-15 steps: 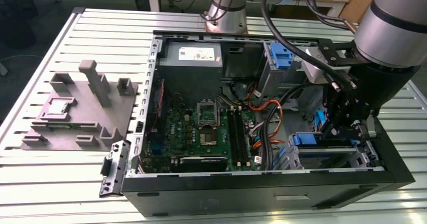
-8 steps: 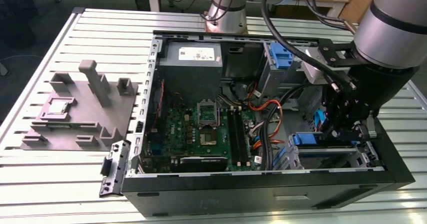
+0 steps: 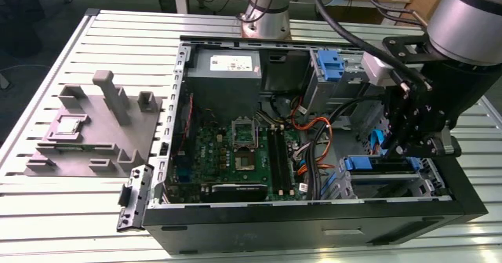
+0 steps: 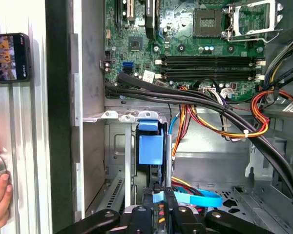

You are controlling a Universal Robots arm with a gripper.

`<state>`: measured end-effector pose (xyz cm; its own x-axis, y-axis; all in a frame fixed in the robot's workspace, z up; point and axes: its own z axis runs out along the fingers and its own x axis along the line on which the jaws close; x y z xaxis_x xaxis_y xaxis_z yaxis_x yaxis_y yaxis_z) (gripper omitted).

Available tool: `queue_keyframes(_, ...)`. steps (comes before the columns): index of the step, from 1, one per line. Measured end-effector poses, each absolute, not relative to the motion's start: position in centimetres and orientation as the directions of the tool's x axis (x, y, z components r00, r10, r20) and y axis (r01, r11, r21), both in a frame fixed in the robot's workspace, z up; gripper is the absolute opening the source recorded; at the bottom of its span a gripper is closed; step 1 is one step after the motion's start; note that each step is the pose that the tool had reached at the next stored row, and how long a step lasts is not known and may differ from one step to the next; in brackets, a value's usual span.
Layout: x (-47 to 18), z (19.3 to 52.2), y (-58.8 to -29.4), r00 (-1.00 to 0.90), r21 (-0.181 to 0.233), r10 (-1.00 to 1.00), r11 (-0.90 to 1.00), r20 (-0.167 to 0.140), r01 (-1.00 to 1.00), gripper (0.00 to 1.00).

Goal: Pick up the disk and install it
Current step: 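Insert the second disk wire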

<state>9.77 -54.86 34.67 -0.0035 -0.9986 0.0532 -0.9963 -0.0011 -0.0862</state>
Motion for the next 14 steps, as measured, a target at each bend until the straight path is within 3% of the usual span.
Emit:
queue_keyframes(4,9.78,34.71,-54.86,-0.003,-0.085,-0.999,-0.001,0.053,-0.996,0.22)
queue_keyframes(6,9.77,34.71,-54.86,-0.003,-0.085,-0.999,-0.001,0.053,-0.996,0.10)
queue_keyframes(14,9.78,34.72,-54.86,-0.003,-0.085,-0.999,-0.001,0.053,-0.996,0.10)
